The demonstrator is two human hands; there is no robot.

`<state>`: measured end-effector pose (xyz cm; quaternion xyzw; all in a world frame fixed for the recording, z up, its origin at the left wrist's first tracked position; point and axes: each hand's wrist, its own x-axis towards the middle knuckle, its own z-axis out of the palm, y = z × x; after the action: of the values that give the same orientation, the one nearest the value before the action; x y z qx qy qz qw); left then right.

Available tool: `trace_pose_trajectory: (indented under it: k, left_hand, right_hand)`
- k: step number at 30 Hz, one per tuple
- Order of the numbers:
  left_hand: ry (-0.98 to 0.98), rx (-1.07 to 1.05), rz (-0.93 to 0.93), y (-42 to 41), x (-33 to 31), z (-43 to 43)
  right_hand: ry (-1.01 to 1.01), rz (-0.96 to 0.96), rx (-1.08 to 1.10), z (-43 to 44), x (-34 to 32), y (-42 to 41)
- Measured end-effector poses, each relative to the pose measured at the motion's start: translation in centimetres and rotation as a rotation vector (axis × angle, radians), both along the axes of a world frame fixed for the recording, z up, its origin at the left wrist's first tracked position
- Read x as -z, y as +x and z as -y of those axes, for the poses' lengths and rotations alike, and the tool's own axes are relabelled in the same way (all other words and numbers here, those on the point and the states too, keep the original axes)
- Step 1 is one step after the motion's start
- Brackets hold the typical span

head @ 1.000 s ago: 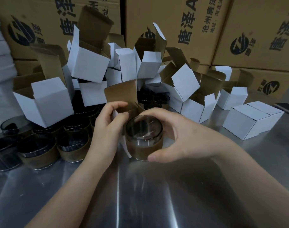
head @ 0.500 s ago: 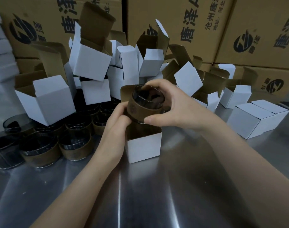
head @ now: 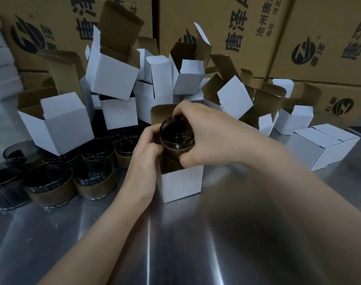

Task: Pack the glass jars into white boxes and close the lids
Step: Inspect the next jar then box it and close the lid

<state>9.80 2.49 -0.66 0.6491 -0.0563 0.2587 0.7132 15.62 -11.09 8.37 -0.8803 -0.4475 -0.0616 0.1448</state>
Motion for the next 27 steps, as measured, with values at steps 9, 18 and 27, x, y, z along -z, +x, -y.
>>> trace_pose_trajectory:
  k: [9,18,27]
  left_hand:
    - [0.100,-0.065,0.041,0.1,0.4,0.6]
    - [0.261,-0.167,-0.070,0.1,1.0,0.8]
    - [0.277,-0.172,-0.030,-0.2,0.6,0.9]
  right_hand:
    - [-0.007,0.006,0.110,-0.8,0.8,-0.7]
    - [-0.201,-0.163,0.284,-2.0,-0.4,-0.9]
    - [-0.455,-0.160,0.252,-3.8,-1.5,-0.4]
